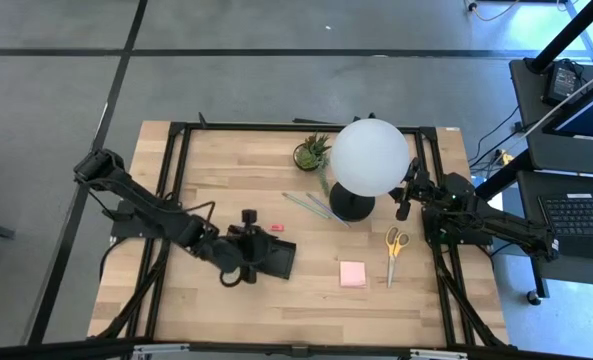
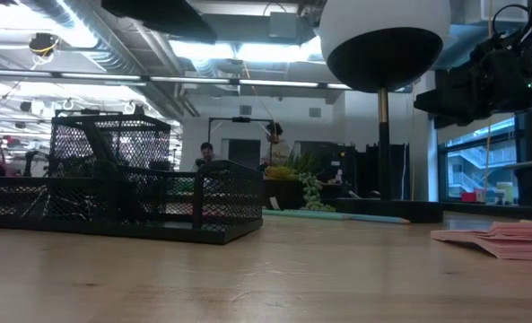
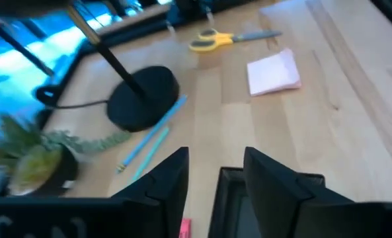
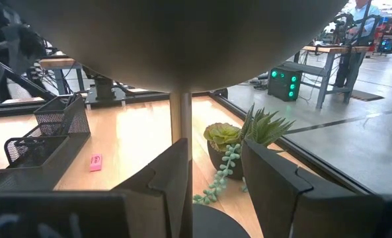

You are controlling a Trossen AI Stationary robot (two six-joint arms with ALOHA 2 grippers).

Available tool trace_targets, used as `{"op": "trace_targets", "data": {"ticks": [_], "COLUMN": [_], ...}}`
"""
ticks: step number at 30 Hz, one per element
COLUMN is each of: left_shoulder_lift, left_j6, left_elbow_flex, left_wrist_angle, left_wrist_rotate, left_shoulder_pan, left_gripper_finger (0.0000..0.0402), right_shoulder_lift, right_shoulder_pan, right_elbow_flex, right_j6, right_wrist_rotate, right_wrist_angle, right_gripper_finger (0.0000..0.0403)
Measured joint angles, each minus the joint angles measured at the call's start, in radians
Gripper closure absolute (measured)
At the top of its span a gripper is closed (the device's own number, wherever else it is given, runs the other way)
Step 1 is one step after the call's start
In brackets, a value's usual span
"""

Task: Pick and place office supplies into organizer
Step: Put the eraser into the desk organizer

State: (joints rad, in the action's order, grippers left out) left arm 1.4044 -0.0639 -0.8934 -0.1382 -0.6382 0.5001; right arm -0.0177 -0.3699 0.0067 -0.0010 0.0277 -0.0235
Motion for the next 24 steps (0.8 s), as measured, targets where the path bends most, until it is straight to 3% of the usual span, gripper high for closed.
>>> {"op": "trace_targets", "data": {"ticks": [4,11,20,24], "left_shoulder_lift": [0.000,0.000,0.000,0.000], "left_j6": [0.000,0.000,0.056,0.140], "left_elbow_flex": [0.000,0.000,0.000,0.000], "left_wrist_angle": [-0.065,-0.130,-0.132,-0.129], "left_wrist_rotate": [0.120,0.169,0.515,0.548], "left_shoulder_pan": [-0.085,-0.242,-0.432,-0.453], "left_gripper_finger": [0.0246,0.0238,0.0253,0.0257], "right_shoulder_lift": [0.000,0.000,0.000,0.000], "right_shoulder_pan": [0.000,0.000,0.000,0.000], "right_elbow_flex": [0.000,0.000,0.000,0.000], "right_j6": [0.000,-0.001,0.000,-0.002], "right_wrist_rotate": [0.000,0.000,0.000,0.000], "right_wrist_angle": [0.000,0.000,0.000,0.000], "right_gripper_finger": [0.0258,0.0258,0.0258,0.0258]}}
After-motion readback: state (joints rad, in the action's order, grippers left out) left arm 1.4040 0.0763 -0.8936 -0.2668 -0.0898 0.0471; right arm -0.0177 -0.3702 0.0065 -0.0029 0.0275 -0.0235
